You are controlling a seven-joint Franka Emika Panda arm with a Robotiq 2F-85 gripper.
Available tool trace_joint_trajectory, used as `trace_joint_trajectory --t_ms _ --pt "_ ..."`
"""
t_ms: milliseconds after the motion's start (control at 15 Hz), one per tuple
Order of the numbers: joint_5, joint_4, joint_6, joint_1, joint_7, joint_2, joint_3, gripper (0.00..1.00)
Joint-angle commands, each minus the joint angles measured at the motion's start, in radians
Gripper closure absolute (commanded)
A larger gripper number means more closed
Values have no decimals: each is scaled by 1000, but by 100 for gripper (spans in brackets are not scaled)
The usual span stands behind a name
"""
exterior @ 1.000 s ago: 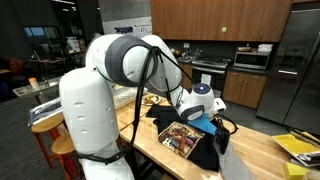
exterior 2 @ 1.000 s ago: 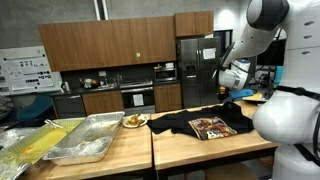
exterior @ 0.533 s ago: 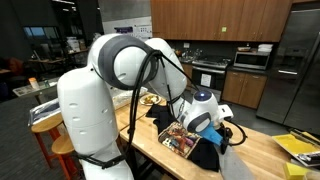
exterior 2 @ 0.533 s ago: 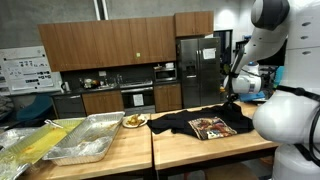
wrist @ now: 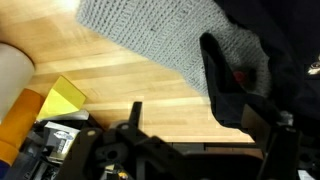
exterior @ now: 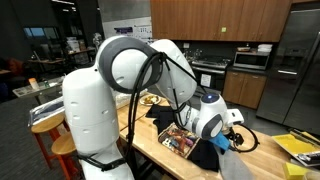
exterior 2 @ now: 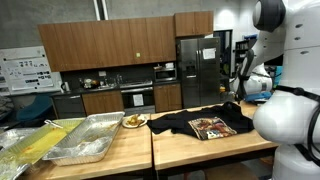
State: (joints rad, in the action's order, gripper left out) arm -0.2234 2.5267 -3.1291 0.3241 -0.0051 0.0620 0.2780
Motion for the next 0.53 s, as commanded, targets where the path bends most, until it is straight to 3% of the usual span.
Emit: trace_joint_trajectory --t_ms 0,467 --pt "-71 -50 81 -49 129 14 21 0" --pt "-200 -119 197 -99 343 47 20 0"
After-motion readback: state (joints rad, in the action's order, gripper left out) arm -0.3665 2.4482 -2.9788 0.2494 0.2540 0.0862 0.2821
